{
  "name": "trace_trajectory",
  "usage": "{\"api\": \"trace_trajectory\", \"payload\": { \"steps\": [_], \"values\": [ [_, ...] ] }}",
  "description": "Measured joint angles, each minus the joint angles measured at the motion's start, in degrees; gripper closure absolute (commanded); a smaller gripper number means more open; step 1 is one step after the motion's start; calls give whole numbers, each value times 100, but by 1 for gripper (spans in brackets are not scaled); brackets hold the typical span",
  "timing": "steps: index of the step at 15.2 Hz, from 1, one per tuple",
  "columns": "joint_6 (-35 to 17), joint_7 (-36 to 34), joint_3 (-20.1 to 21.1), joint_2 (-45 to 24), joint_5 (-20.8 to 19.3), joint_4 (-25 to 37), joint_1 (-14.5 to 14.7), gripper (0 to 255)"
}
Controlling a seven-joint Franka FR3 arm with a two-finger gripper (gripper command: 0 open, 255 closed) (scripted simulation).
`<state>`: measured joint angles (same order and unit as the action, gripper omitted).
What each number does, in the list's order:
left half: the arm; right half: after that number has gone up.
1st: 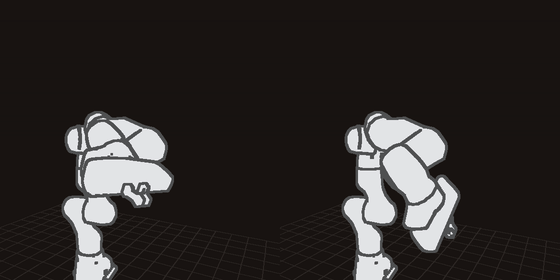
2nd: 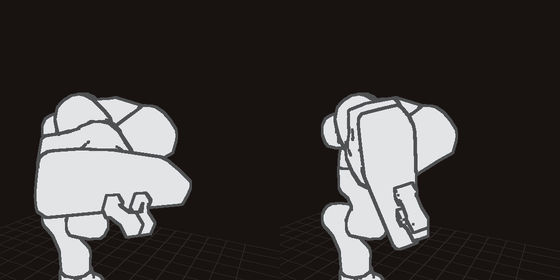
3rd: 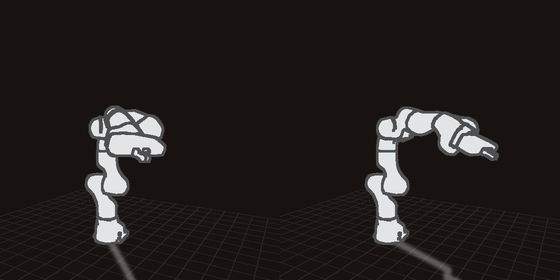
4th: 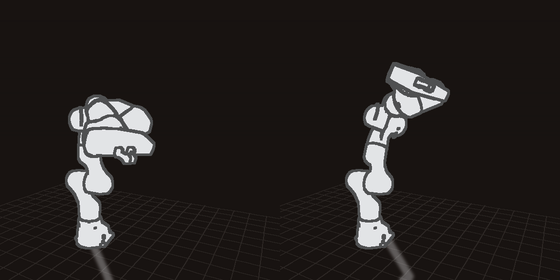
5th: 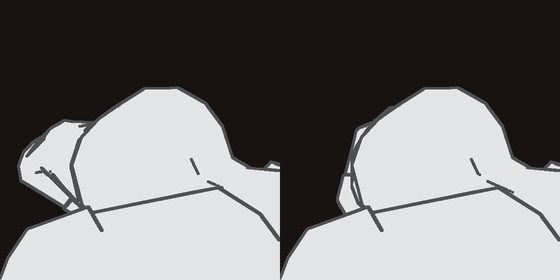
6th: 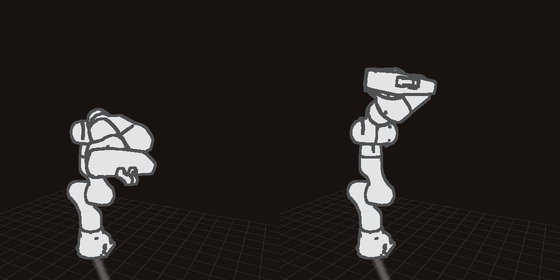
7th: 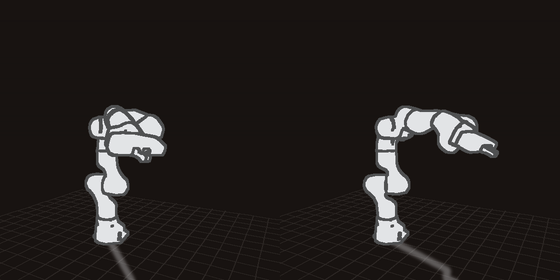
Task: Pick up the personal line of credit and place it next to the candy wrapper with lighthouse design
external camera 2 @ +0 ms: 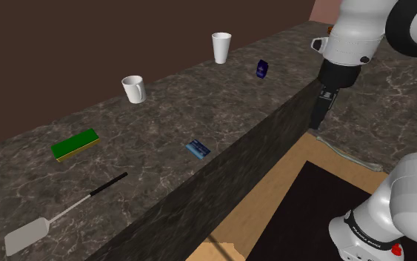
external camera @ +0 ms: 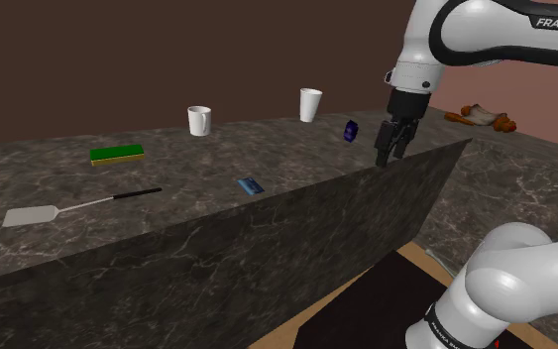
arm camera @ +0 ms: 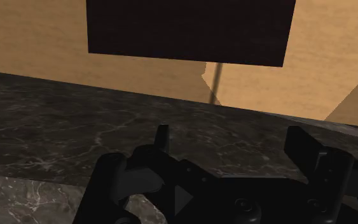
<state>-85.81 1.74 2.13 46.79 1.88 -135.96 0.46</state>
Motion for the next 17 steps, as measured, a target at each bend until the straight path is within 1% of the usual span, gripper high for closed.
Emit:
{"api": "trace_trajectory", "payload": {
  "steps": [1, 2, 5, 8, 12, 17],
  "values": [
    [0, 0, 0, 0, 0, 0, 0, 0],
    [-123, -59, 54, 8, 39, -77, 14, 0],
    [-798, -282, 261, -40, 164, -376, 52, 0],
    [-1654, -587, 564, -222, 314, -669, 106, 0],
    [-2717, -925, 903, -558, 394, -866, 108, 0],
    [-4147, -1544, 1504, -1275, 369, -920, 33, 0]
  ]
}}
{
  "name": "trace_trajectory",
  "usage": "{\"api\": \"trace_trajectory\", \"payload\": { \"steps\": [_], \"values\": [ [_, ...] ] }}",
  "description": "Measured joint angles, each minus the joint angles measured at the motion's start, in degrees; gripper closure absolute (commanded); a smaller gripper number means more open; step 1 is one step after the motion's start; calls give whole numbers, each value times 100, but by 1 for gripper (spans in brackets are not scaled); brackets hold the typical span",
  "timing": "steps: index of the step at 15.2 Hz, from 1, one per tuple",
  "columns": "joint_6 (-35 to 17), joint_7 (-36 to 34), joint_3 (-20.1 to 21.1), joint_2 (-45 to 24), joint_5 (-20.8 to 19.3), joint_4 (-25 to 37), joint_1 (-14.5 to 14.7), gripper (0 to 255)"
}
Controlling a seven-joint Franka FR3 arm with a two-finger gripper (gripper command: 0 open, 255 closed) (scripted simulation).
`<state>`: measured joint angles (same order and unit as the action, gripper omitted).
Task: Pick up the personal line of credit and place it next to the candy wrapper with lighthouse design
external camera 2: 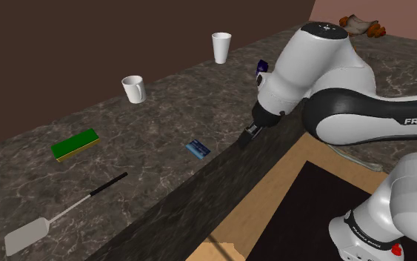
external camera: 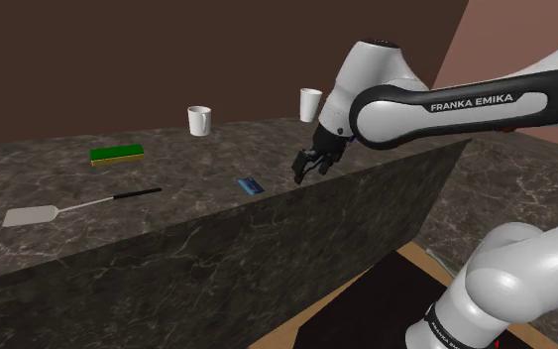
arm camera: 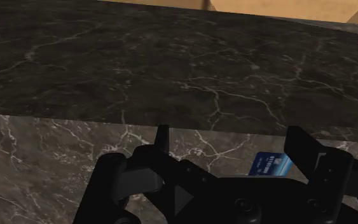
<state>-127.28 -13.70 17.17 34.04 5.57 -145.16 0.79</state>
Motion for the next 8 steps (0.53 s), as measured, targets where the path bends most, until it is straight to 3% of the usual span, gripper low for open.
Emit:
{"api": "trace_trajectory", "payload": {
  "steps": [4, 8],
  "values": [
    [-1107, -547, 485, -666, -284, 70, -247, 0],
    [-2020, -1399, 1148, -1453, -957, 411, -740, 0]
  ]
}}
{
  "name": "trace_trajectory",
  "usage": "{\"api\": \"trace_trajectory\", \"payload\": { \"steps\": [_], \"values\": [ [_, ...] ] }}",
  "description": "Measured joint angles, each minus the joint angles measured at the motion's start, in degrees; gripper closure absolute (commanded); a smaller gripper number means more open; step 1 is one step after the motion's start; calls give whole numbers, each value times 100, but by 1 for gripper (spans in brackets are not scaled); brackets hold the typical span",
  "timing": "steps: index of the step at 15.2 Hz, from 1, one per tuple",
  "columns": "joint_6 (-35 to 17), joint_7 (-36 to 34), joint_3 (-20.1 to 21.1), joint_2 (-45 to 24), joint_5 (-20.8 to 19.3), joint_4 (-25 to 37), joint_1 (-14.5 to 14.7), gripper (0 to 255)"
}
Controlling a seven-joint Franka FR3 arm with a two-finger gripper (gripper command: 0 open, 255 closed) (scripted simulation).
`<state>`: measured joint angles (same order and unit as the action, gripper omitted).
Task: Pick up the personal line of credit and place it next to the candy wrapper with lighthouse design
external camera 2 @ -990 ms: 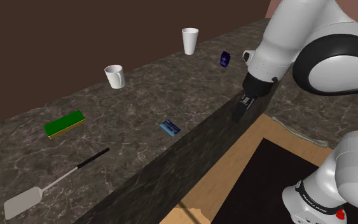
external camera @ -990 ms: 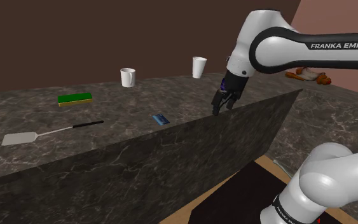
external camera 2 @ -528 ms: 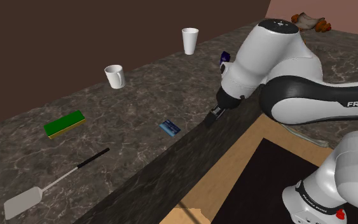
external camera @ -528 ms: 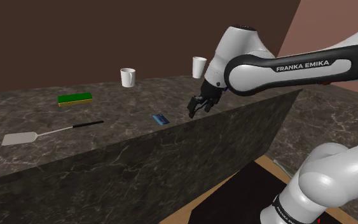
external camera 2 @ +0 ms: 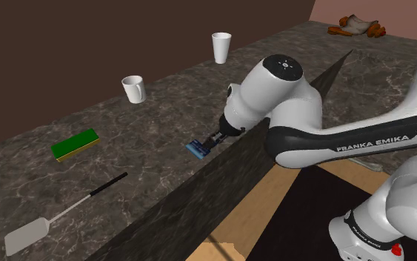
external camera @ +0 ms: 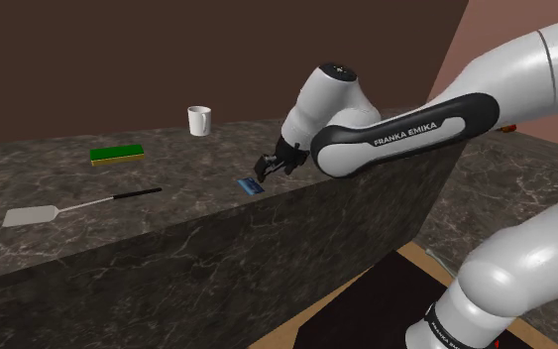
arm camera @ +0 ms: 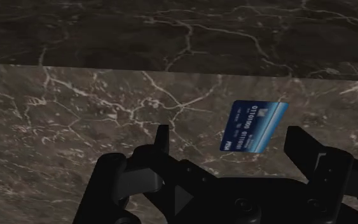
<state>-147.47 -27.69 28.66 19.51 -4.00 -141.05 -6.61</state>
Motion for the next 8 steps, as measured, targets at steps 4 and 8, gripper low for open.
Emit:
{"api": "trace_trajectory", "payload": {
  "steps": [4, 8],
  "values": [
    [-612, -1302, 846, -829, -1304, 559, -769, 0],
    [-809, -2059, 1170, -1309, -2219, 834, -1133, 0]
  ]
}}
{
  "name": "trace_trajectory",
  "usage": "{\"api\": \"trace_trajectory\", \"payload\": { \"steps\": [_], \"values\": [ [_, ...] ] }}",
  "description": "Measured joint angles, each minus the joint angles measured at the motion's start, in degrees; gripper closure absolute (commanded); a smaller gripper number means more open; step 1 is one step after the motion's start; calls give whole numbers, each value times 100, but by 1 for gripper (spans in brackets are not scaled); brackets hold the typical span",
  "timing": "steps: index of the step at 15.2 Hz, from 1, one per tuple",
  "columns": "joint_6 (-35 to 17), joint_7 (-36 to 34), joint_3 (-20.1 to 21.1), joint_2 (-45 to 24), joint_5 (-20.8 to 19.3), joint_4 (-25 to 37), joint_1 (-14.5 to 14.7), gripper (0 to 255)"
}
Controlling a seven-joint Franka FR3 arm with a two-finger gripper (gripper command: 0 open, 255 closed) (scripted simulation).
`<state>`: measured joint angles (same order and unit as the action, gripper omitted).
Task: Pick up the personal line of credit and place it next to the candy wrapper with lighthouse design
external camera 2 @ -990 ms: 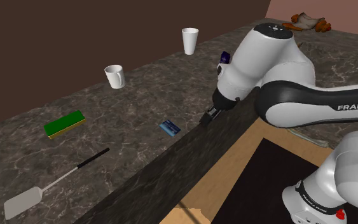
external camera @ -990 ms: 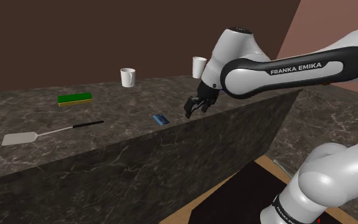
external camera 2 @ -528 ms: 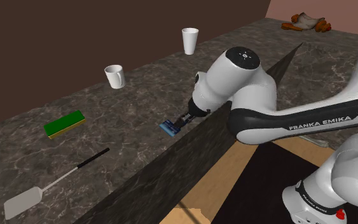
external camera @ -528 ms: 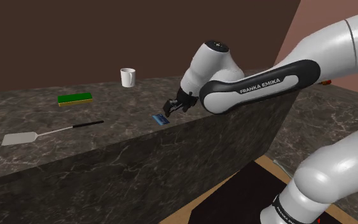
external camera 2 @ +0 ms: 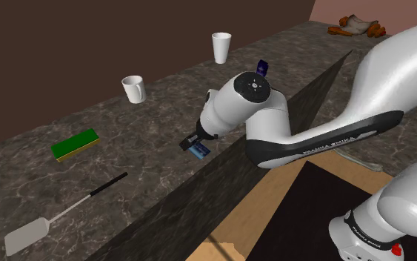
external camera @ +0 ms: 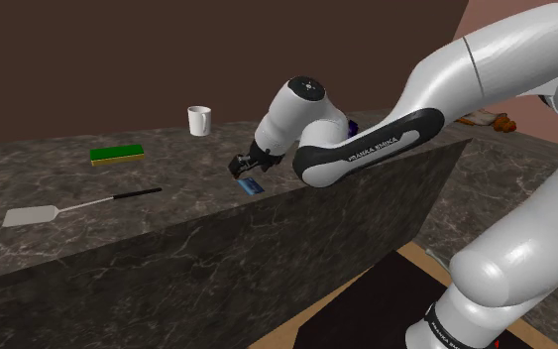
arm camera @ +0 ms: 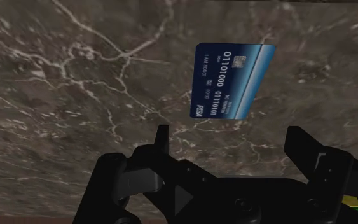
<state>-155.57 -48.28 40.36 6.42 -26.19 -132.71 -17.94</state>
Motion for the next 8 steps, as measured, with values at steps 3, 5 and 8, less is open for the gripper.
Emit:
{"api": "trace_trajectory", "payload": {
  "steps": [3, 5, 8],
  "values": [
    [-75, -414, 95, -346, -569, 134, -146, 0],
    [-129, -661, 103, -561, -935, 197, -208, 0],
    [-128, -739, 107, -616, -1039, 225, -208, 0]
  ]
}}
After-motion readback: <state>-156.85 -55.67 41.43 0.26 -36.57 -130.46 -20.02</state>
